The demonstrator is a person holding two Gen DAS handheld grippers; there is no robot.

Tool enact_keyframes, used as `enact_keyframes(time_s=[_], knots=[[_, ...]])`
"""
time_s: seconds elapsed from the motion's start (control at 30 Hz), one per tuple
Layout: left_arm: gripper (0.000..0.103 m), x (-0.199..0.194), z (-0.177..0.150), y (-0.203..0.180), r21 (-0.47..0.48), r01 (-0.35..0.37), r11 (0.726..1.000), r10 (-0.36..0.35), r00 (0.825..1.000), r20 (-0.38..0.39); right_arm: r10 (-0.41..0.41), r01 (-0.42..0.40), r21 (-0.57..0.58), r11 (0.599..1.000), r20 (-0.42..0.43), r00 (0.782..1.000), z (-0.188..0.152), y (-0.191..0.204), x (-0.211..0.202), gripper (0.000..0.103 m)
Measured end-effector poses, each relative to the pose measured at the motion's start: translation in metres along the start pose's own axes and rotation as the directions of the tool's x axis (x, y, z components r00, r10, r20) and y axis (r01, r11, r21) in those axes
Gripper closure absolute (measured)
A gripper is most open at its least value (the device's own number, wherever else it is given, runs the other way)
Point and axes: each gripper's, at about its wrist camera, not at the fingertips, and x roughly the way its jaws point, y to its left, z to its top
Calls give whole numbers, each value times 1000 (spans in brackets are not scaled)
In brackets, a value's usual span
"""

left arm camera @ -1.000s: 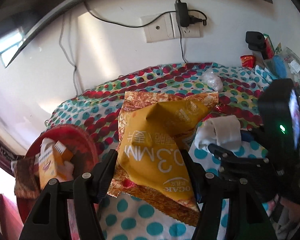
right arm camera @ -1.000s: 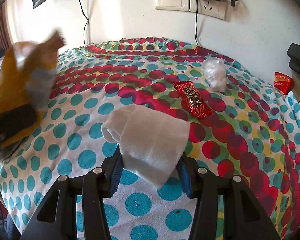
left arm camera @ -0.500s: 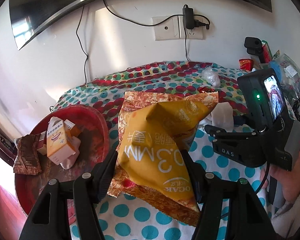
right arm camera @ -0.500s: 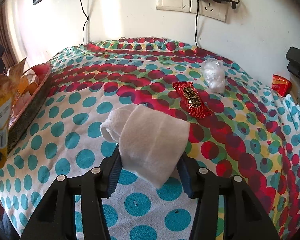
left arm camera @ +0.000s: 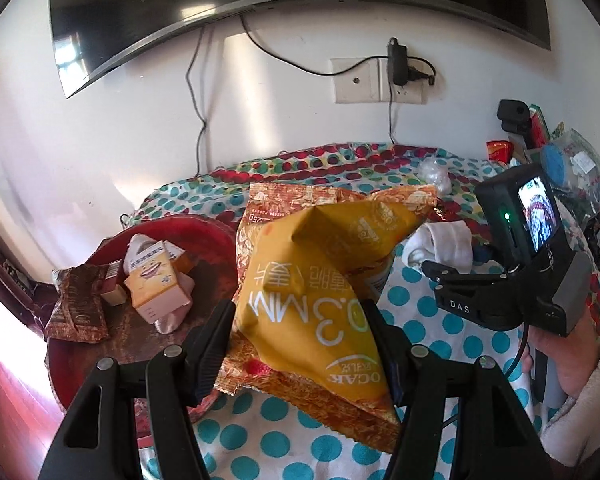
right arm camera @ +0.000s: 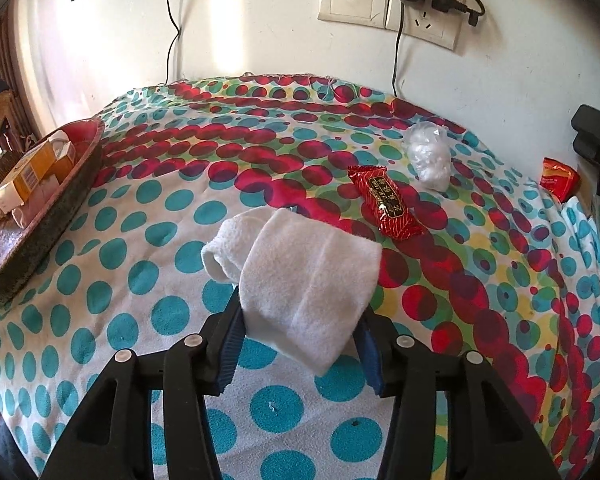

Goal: Organize objects
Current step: 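Carry the yellow chip bag over to the red tray with the left gripper, then lower the yellow chip bag into the red tray with the left gripper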

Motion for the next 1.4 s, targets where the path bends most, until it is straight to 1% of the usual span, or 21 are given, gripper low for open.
enact_keyframes(time_s=[0.17,0.53,0.73,1.0,1.13,1.27,1.4], knots=[[38,-6,-3,14,-31,-11,999,11,1000,2,-30,30,-24,999,4,1000,0,6,-1,56],[38,-21,-6,48,-66,-30,997,32,999,26,-21,21,-11,1000,-1,1000,0,4,0,55],[38,-22,-9,69,-63,-62,996,64,998,29,-29,29,-19,999,1,1000,0,4,0,55],[38,-24,-14,100,-71,-81,994,84,996,41,-34,34,-23,999,2,999,0,5,-1,55],[38,-21,-17,120,-77,-108,991,112,993,45,-45,46,-33,998,3,999,0,6,-1,55],[38,-12,-20,139,-108,-125,986,129,991,34,-64,64,-50,997,6,998,1,10,-2,55],[38,0,-26,159,-154,-128,980,132,991,16,-61,61,-48,997,5,998,1,10,-1,55]])
